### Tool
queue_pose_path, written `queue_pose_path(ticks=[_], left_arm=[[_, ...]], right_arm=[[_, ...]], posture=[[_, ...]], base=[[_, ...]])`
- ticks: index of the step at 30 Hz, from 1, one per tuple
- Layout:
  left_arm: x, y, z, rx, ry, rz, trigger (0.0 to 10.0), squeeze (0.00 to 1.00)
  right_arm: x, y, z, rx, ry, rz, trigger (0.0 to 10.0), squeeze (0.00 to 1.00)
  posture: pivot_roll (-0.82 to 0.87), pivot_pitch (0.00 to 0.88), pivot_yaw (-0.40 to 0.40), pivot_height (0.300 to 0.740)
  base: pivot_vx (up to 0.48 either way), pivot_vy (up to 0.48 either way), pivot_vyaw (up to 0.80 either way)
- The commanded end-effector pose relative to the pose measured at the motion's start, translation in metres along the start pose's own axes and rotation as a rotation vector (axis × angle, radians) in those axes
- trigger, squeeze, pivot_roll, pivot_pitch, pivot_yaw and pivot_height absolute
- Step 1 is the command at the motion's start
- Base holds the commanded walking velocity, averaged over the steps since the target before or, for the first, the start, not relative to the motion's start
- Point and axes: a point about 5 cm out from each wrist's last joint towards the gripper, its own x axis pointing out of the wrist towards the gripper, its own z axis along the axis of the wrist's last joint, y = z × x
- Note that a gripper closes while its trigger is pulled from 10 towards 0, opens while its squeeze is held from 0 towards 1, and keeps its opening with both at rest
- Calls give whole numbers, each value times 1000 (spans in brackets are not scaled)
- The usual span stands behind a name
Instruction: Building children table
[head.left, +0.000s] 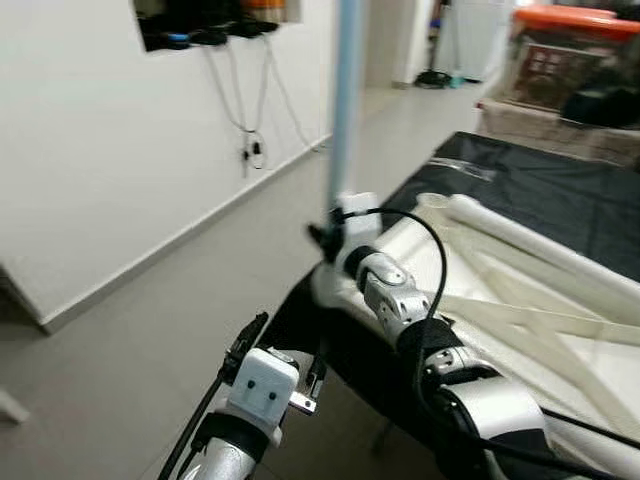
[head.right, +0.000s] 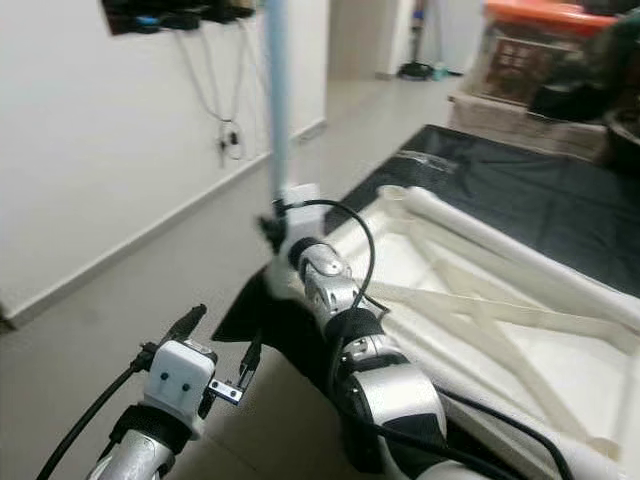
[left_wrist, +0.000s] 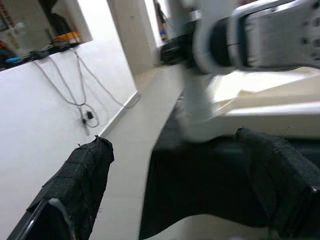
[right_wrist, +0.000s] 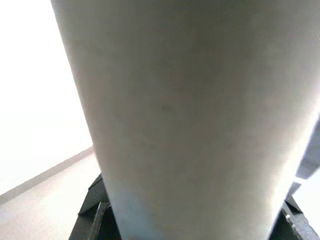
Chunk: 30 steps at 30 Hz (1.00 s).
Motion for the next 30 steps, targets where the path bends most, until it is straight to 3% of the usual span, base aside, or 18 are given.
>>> queue_pose_path(ticks=[1,4,6,7,9,10,11,17,18,20,24,25,28,29,30], left_arm=[[0,-1,-2,-3,3,1,10000,0],[0,-1,-2,-2,2,-1,10000,0],[0,-2,-2,-3,2,-2,10000,0],[0,-2,-2,-3,3,-2,10000,0],[0,-2,-2,-3,3,-2,10000,0],[0,-2,-2,-3,3,-2,10000,0],[0,-2,-3,-3,3,-1,10000,0],[0,-2,-3,-3,4,0,10000,0],[0,-2,-3,-4,4,0,10000,0],[0,-2,-2,-5,3,0,10000,0],[0,-2,-2,-6,2,-1,10000,0],[0,-2,-3,-6,2,-1,10000,0],[0,-2,-3,-7,3,-2,10000,0],[0,-4,-3,-8,4,-8,10000,0],[0,-4,-3,-8,4,-8,10000,0]], right_arm=[[-3,-21,-9,45,45,-169,0,0],[-9,-16,-16,96,74,-273,0,0],[-10,-11,-17,106,79,-275,0,0],[-10,-5,-19,111,87,-253,2196,0],[-11,0,-20,112,93,-244,2196,0],[-11,7,-20,130,87,-211,10000,0],[-11,14,-17,148,56,-159,10000,1000],[-12,25,-9,159,-8,-79,10000,1000],[-9,31,-4,193,-21,47,10000,0],[-7,35,7,221,-55,241,10000,0],[-5,34,13,195,-78,377,10000,0],[-7,36,16,178,-78,517,10000,0],[-8,37,16,175,-70,617,10000,0],[-14,41,14,116,-19,868,10000,0],[-14,41,14,116,-19,868,10000,0]], posture=[[73,34,-26,740],[76,24,-28,740],[76,24,-28,740],[77,22,-26,740],[77,22,-26,740],[77,22,-26,740],[78,19,-30,740],[78,19,-30,740],[72,12,-27,740],[72,12,-27,740],[72,12,-27,740],[69,12,-24,740],[69,12,-24,740],[72,15,-25,740],[72,15,-25,740]], base=[[0,0,0],[0,0,0],[0,0,0],[0,0,0],[0,0,0],[0,0,0],[0,0,0],[0,0,0],[0,0,0],[0,0,0],[0,0,0],[0,0,0],[0,0,0],[0,0,0],[0,0,0]])
